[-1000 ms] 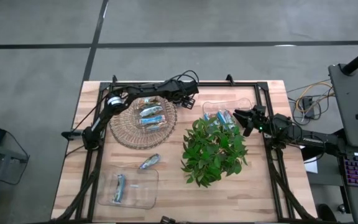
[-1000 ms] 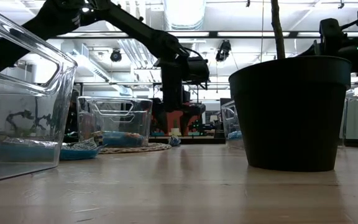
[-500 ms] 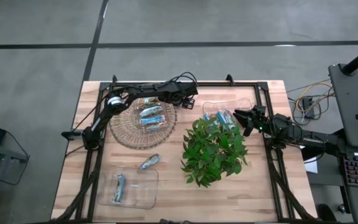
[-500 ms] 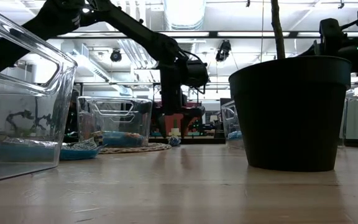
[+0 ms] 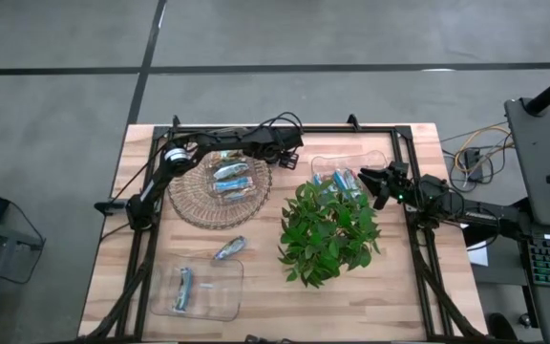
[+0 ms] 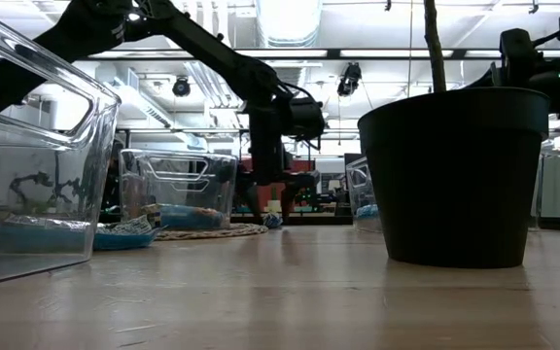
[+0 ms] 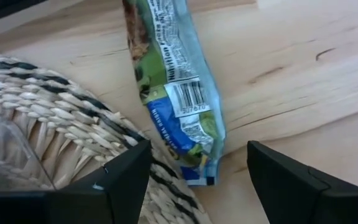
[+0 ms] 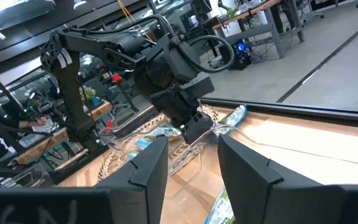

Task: Pick and place Granola Bars by type
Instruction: Put the top blue granola bar into the bottom left transparent bin

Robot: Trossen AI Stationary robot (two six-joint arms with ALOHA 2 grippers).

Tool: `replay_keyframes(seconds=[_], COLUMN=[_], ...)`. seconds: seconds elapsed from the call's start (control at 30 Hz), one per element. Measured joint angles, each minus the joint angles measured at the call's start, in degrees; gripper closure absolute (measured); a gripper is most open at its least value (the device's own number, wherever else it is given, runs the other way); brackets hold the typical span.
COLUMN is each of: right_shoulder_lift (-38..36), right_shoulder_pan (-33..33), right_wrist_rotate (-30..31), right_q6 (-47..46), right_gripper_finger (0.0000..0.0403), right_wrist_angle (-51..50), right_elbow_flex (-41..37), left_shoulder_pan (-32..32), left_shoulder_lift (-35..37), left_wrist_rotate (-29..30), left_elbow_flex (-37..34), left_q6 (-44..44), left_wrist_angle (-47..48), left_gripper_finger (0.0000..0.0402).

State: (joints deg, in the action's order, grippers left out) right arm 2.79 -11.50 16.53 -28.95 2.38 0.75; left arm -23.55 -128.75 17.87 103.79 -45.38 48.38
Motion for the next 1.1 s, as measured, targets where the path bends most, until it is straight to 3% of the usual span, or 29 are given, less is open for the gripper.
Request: replay_keyframes(seconds=[0.2, 0.57, 1.1], right_shoulder_lift=[0.0, 0.0, 0.0], right_shoulder_pan=[0.0, 0.0, 0.0], right_wrist_rotate=[0.0, 0.0, 0.0], right_q6=[0.0, 0.0, 0.0], right_gripper_finger=[0.0279, 0.027, 0.0279], right_wrist_angle=[0.0, 0.0, 0.0], right_elbow_flex=[0.0, 0.0, 0.0], left_shoulder_pan=[0.0, 0.0, 0.9], left_shoulder_lift=[0.0, 0.0, 2.6], left_wrist_rotate=[-0.1, 0.0, 1.4], left_elbow_flex=[0.0, 0.0, 2.3], left_q6=[0.5, 0.9, 5.3], left_wrist_angle=[-0.9, -1.5, -0.1], left_gripper_finger=[0.0204, 0.0387, 0.04])
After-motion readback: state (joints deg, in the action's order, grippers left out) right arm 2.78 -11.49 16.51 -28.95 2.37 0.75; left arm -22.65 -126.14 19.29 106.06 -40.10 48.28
